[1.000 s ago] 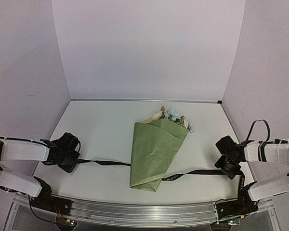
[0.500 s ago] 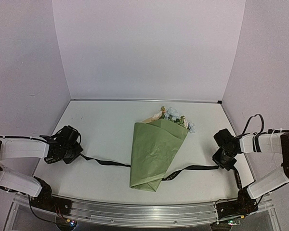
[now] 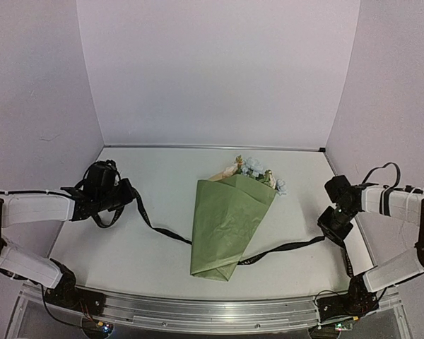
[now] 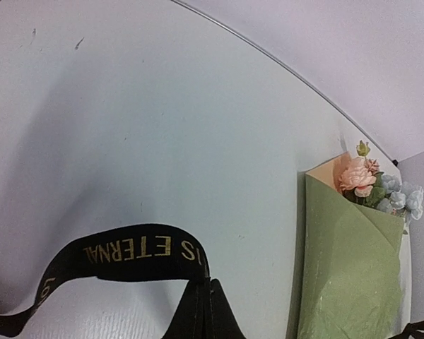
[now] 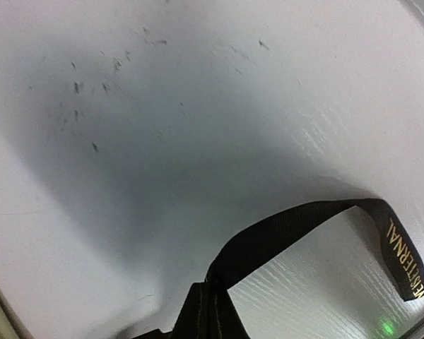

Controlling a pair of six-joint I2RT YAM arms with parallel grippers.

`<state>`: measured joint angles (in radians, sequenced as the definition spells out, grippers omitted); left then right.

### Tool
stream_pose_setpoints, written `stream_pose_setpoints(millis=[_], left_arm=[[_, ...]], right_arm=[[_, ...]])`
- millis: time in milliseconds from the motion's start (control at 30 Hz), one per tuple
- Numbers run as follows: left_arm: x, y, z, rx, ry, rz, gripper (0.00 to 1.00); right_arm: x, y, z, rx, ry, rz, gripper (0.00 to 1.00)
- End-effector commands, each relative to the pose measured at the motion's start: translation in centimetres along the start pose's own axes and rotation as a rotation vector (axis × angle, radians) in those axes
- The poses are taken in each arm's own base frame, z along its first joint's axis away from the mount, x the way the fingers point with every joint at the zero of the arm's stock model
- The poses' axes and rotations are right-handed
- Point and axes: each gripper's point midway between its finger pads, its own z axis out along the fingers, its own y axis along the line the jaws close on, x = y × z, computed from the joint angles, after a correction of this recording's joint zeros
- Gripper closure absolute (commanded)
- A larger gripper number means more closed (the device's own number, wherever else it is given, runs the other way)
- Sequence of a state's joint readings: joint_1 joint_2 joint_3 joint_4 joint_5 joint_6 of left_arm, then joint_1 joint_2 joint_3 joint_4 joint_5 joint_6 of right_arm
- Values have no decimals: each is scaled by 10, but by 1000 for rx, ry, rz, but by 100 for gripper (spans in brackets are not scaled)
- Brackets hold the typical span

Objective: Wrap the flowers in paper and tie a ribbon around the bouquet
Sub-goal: Adjust the ribbon at the center of the board, then place the left side of the ribbon on the folded bouquet.

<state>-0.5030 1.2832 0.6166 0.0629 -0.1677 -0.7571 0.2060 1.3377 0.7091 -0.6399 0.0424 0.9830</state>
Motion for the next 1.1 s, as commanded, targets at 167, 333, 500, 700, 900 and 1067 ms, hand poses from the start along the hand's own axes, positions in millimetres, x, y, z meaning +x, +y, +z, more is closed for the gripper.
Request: stream_pose_setpoints(millis=[167,333,500,700,900,1067], left_arm=[[-9,0,21,-74,-1,-14,100],[-3,6,32,-111,19,-13,100],[-5,7,46,-141,24,-5,100],[-3,-1,65,-136,58,10,100],[-1,15,75,-199,84,-21,100],[-5,33,86,-235,105,-84,100]], right_arm=[[-39,22,-40,-22,-11,-49,100],[-53,21,-42,-7,1,-5,100],[-68,12,-44,9,-5,46,100],[-86,3,-49,10,7,122,100],[-103,0,-57,9,1,159,100],[-115,12,-61,-17,13,172,100]])
